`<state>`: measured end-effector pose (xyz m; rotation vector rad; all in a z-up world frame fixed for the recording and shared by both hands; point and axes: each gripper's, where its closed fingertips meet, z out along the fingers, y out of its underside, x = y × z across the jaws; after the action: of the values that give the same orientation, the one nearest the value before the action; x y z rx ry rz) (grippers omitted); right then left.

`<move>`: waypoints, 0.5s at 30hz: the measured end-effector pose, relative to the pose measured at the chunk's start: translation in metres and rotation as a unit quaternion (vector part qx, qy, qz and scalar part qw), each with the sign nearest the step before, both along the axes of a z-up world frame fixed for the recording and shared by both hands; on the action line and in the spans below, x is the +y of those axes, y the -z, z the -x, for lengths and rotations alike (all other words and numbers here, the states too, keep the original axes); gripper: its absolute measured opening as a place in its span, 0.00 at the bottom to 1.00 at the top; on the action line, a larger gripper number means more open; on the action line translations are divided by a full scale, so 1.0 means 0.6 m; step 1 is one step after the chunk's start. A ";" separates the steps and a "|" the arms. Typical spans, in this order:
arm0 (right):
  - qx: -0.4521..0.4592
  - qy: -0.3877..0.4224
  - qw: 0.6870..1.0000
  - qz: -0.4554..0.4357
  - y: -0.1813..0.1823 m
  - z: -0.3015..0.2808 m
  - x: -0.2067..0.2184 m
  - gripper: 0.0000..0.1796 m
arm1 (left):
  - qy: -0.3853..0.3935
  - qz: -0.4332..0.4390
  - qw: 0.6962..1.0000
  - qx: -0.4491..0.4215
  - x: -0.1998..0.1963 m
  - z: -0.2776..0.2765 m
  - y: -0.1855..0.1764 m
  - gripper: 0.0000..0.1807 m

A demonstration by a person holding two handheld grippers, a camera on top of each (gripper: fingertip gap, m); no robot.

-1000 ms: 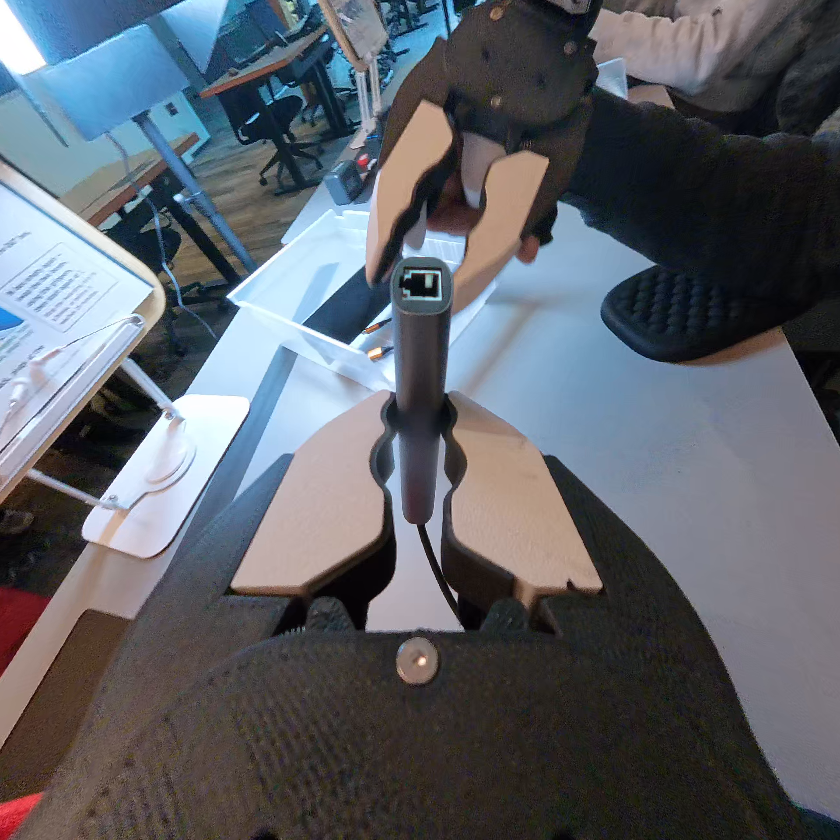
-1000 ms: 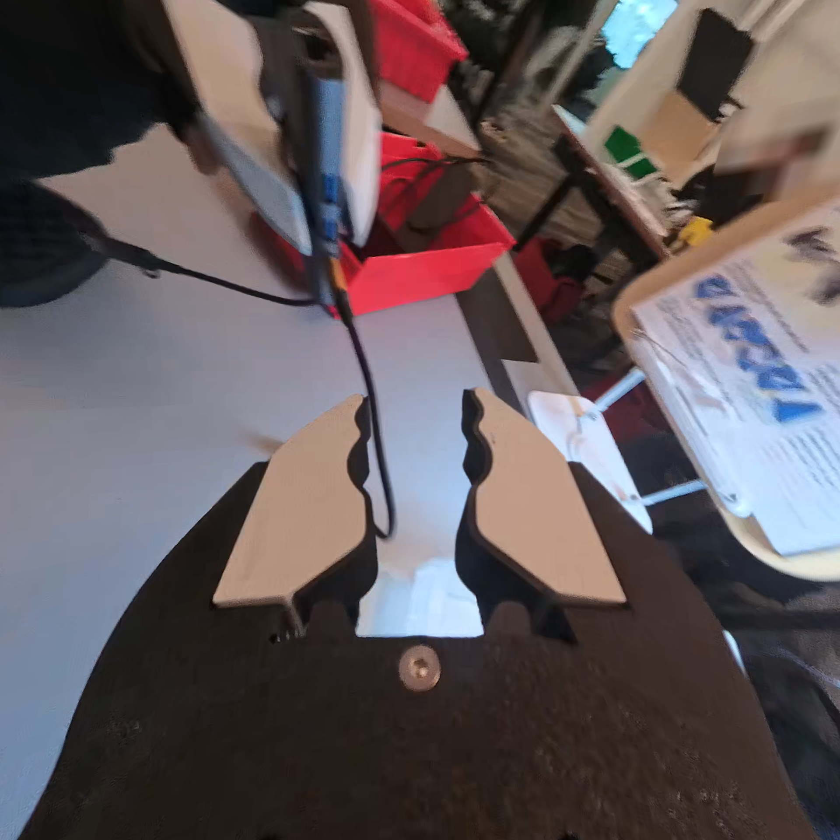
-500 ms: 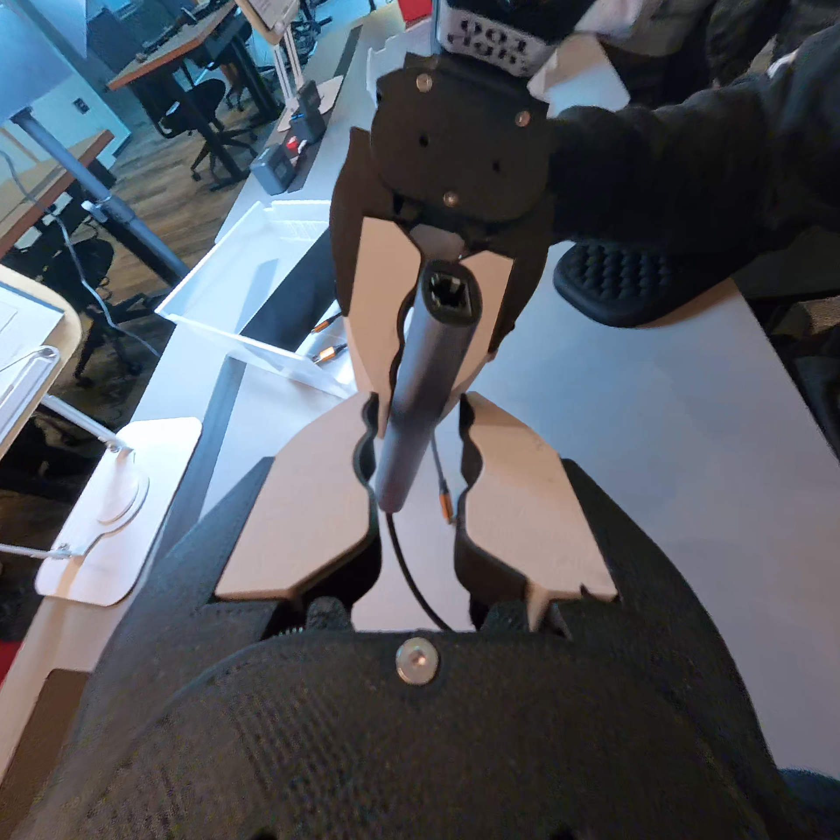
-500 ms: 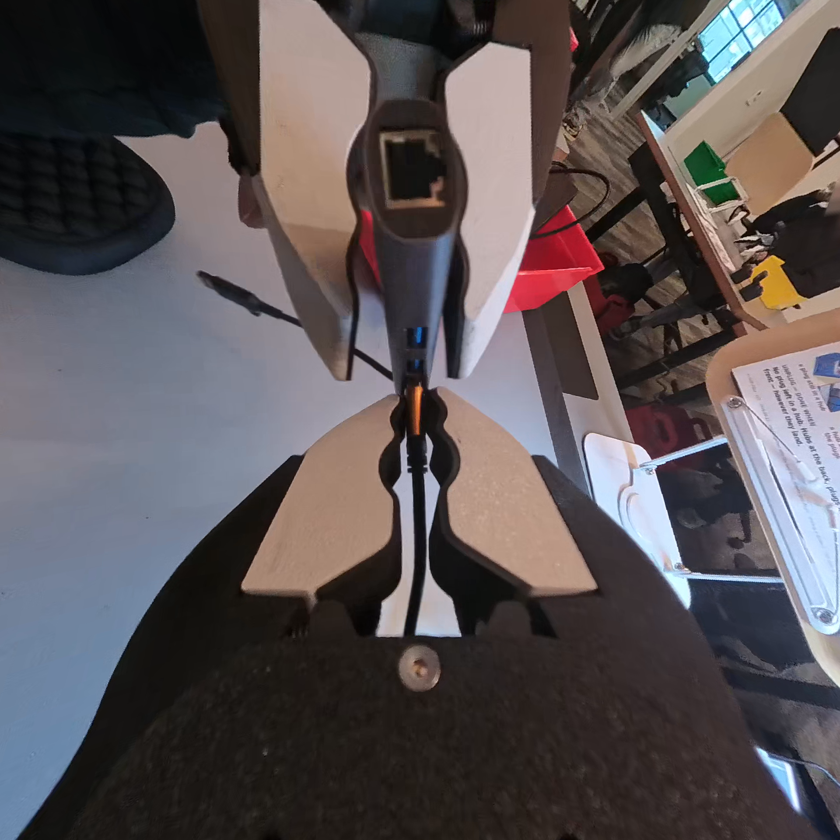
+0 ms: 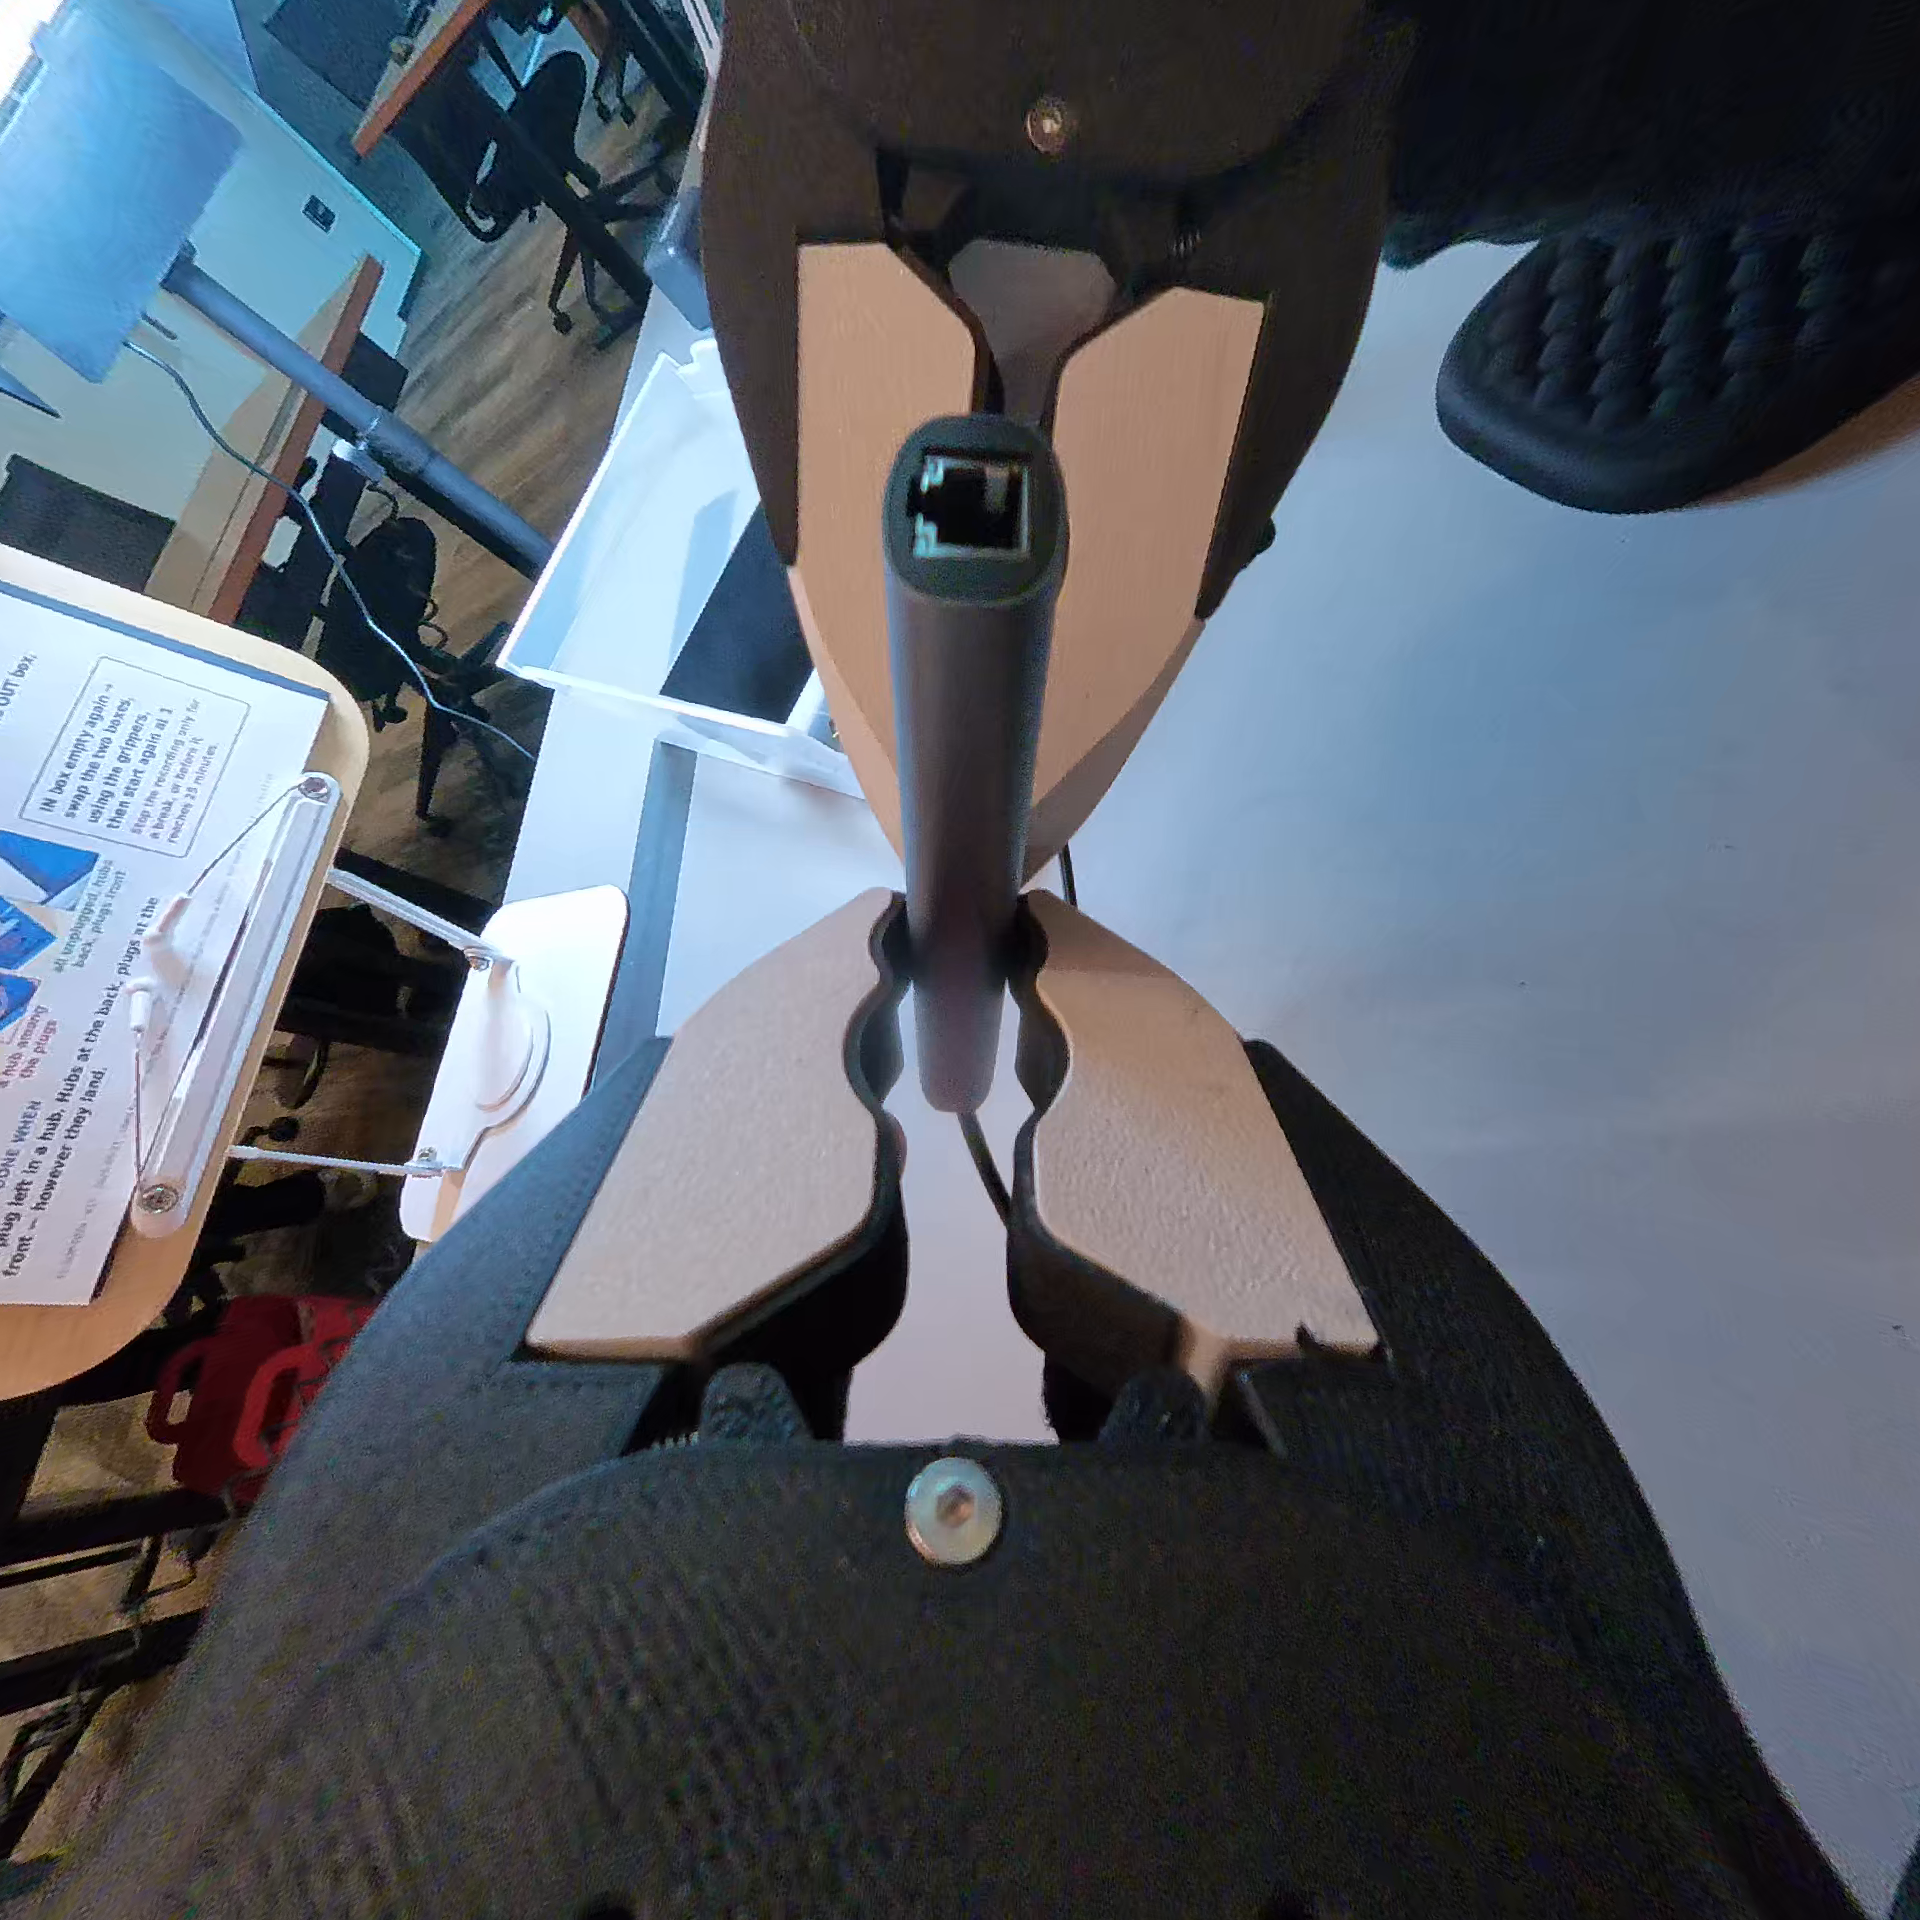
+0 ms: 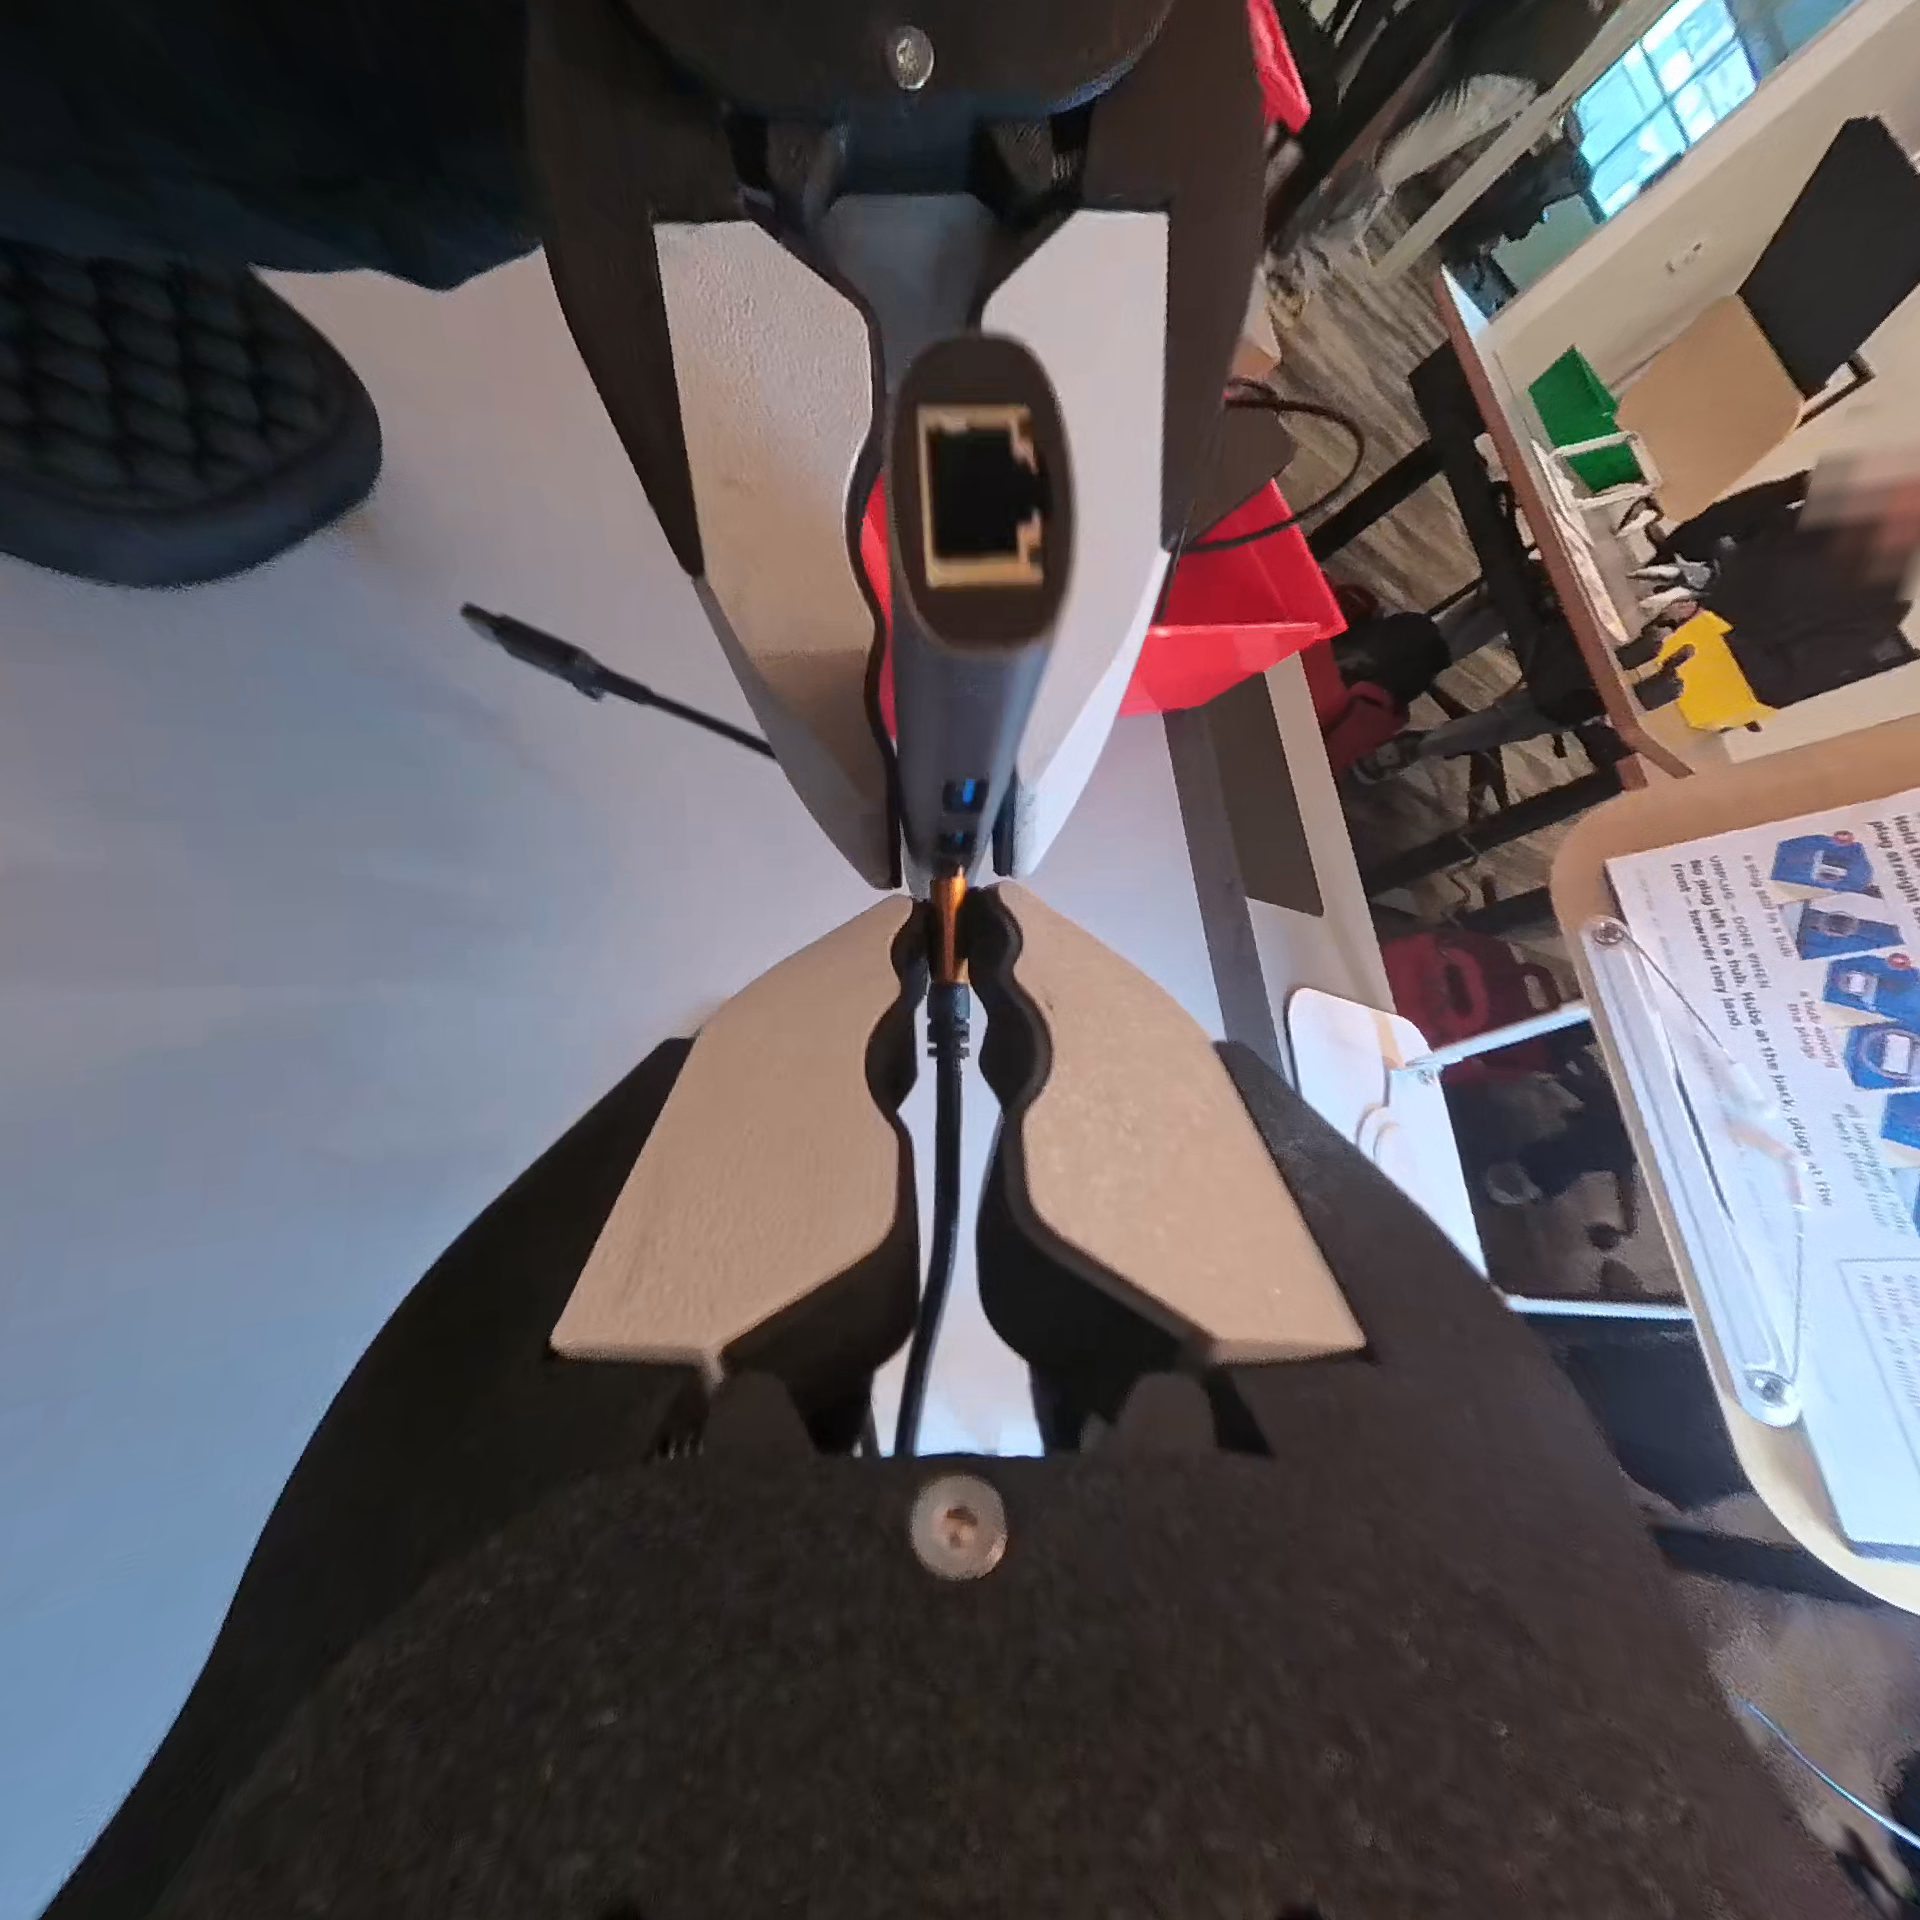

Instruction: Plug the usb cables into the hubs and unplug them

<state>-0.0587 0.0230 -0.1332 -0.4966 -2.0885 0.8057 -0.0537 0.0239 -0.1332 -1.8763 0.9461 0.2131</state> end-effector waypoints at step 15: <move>0.141 0.130 0.971 0.142 -0.147 -0.053 0.221 0.04 | -0.036 -0.211 0.966 -0.146 -0.146 0.104 -0.220 0.10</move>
<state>-0.0269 0.1556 -0.0452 -0.7476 -1.6146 0.9623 -0.1161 -0.0638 -0.0012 -1.4958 0.5777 0.1612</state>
